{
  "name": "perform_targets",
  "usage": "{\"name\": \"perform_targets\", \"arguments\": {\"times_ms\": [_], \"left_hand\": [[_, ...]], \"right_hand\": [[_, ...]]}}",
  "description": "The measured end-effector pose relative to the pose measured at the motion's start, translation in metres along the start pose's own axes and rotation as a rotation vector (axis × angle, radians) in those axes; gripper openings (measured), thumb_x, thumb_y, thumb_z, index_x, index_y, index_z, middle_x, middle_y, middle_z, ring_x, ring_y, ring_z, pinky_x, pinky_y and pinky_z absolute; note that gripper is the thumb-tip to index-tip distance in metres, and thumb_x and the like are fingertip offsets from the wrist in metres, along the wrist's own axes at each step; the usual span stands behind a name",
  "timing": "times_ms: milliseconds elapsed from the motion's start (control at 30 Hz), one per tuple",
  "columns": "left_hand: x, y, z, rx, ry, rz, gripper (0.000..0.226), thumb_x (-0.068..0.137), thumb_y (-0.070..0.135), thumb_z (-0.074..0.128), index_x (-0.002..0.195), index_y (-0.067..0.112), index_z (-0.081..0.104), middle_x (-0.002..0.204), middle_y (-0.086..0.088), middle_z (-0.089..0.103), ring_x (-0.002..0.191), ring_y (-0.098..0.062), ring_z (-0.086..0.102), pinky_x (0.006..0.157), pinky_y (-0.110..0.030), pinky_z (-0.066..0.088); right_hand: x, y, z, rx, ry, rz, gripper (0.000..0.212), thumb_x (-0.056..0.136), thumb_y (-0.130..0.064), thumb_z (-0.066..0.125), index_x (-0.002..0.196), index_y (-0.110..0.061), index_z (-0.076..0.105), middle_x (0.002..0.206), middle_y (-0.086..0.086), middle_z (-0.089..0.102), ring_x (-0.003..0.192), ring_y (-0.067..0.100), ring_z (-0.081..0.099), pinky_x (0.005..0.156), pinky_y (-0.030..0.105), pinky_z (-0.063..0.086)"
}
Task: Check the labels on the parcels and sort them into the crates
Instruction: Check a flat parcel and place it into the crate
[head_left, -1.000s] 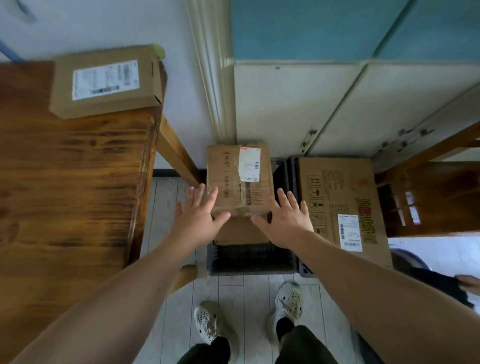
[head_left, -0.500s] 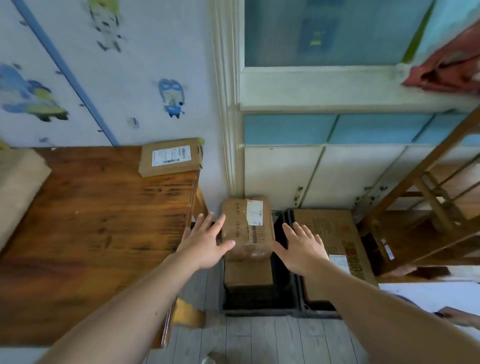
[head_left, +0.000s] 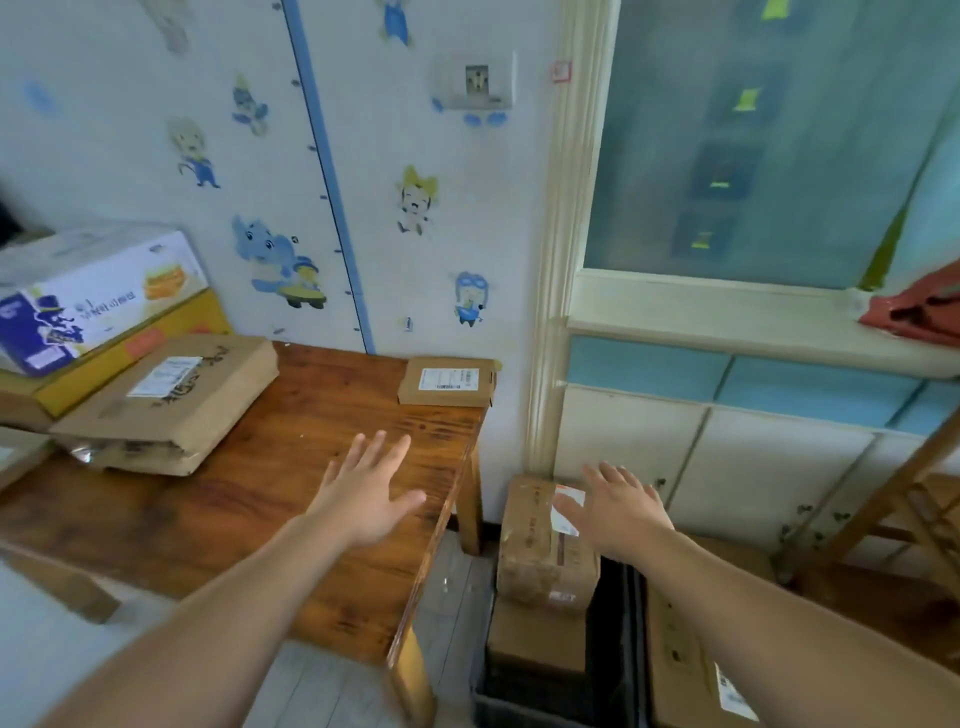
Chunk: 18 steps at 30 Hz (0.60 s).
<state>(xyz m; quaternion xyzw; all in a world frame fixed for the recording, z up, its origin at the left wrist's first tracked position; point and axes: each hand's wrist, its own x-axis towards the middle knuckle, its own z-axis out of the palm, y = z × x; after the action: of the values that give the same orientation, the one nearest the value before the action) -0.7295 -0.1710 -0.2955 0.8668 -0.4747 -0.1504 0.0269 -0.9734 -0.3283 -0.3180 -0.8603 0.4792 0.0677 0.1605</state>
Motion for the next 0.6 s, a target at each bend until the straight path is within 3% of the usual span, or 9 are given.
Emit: {"name": "perform_targets", "arguments": {"times_ms": [200,600], "left_hand": [[-0.027,-0.084,-0.040,-0.016,0.061,-0.082,0.077,0.097,0.061,0.037,0.155,0.036,-0.007,0.164,0.002,-0.014,0.150,-0.022,-0.016,0.122,-0.048,0.004],[-0.084,-0.330,-0.093,-0.088,0.206,-0.341,0.076,0.097,0.061,0.038,0.157,0.033,0.000,0.165,0.002,-0.009,0.151,-0.023,-0.013,0.122,-0.051,0.005]], "right_hand": [[0.001,-0.099,-0.022,0.008,0.014,-0.105,0.070,0.099,-0.061,0.029,0.157,-0.023,0.015,0.164,0.003,0.014,0.151,0.023,0.011,0.121,0.047,0.014],[0.015,-0.353,0.019,-0.007,-0.022,-0.340,0.076,0.096,-0.068,0.027,0.158,-0.027,0.012,0.165,0.000,0.009,0.152,0.022,0.009,0.122,0.045,0.011]]}}
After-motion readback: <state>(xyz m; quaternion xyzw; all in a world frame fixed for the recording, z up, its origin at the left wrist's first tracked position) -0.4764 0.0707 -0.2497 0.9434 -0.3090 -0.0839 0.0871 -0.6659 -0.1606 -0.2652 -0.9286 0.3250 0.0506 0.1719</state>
